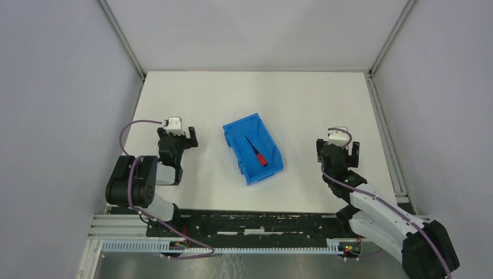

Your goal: Put the screwdriver in the bin

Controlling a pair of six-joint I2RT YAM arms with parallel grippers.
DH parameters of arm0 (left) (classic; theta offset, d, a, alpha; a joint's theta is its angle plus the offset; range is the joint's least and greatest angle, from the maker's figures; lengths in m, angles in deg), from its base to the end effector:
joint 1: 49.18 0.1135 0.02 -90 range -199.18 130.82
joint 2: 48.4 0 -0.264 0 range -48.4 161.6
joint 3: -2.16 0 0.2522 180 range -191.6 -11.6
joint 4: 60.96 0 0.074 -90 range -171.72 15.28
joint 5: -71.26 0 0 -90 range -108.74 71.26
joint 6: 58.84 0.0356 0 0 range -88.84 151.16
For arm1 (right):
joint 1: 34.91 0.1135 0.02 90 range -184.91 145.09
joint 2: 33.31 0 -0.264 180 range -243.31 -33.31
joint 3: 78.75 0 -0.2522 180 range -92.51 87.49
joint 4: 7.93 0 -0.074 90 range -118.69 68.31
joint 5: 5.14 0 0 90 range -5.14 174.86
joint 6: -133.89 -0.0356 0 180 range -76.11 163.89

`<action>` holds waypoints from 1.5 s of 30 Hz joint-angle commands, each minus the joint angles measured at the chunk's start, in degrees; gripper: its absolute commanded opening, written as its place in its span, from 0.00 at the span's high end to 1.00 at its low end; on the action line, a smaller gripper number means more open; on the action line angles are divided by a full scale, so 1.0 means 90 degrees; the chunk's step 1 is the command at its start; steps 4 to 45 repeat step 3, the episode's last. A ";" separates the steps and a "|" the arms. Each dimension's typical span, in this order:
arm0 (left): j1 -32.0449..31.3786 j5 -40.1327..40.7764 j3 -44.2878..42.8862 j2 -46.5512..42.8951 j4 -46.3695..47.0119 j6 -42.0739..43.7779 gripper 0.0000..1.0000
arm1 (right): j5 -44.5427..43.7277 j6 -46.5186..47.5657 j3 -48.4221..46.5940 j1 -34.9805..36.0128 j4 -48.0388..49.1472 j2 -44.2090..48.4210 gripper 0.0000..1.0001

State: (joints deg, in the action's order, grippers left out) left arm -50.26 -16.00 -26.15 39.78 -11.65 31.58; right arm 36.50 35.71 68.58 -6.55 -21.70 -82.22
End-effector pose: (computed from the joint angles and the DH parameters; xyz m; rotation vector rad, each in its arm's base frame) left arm 0.2459 -0.0029 0.1392 -0.0119 1.7550 0.0336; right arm 0.1650 0.0589 0.1931 0.1499 1.9308 -0.4601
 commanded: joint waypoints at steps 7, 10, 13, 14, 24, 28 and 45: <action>-0.0007 0.0020 -0.0024 -0.0067 0.0248 -0.0204 0.00 | -0.0098 -0.0190 0.0227 -0.0015 0.0842 0.0040 0.02; -0.0007 0.0020 -0.0024 -0.0067 0.0248 -0.0204 0.00 | -0.0098 -0.0190 0.0227 -0.0015 0.0842 0.0040 0.02; -0.0007 0.0020 -0.0024 -0.0067 0.0248 -0.0204 0.00 | -0.0098 -0.0190 0.0227 -0.0015 0.0842 0.0040 0.02; -0.0007 0.0020 -0.0024 -0.0067 0.0248 -0.0204 0.00 | -0.0098 -0.0190 0.0227 -0.0015 0.0842 0.0040 0.02; -0.0007 0.0020 -0.0024 -0.0067 0.0248 -0.0204 0.00 | -0.0098 -0.0190 0.0227 -0.0015 0.0842 0.0040 0.02; -0.0007 0.0020 -0.0024 -0.0067 0.0248 -0.0204 0.00 | -0.0098 -0.0190 0.0227 -0.0015 0.0842 0.0040 0.02; -0.0007 0.0020 -0.0024 -0.0067 0.0248 -0.0204 0.00 | -0.0098 -0.0190 0.0227 -0.0015 0.0842 0.0040 0.02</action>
